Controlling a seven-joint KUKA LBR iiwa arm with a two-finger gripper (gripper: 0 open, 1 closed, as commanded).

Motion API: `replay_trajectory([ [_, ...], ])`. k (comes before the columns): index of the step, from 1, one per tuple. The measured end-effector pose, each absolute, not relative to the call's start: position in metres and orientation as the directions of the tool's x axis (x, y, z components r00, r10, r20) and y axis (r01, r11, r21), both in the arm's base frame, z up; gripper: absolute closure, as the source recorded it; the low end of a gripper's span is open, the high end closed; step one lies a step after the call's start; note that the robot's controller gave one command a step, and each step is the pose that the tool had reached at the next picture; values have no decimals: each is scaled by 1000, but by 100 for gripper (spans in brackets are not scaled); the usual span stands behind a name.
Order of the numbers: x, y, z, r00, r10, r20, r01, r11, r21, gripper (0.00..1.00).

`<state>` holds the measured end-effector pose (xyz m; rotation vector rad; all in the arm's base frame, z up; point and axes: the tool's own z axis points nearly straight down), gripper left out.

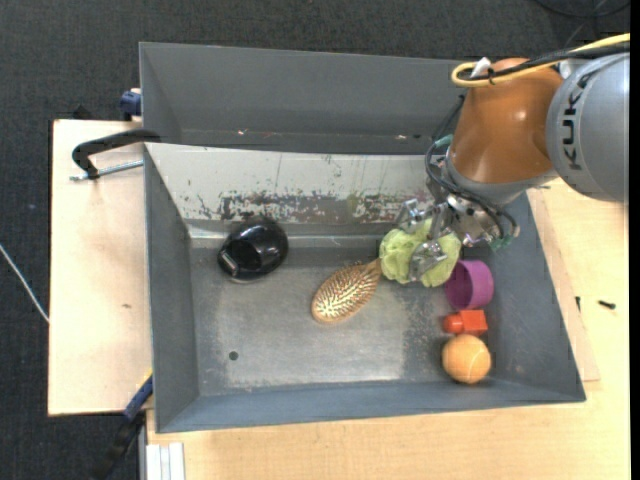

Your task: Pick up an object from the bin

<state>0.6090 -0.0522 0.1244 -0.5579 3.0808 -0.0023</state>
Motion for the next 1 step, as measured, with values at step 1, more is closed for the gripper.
replay_trajectory([
  [1,608,-52,128,-937,-350,-7,-350,937,-2,100],
])
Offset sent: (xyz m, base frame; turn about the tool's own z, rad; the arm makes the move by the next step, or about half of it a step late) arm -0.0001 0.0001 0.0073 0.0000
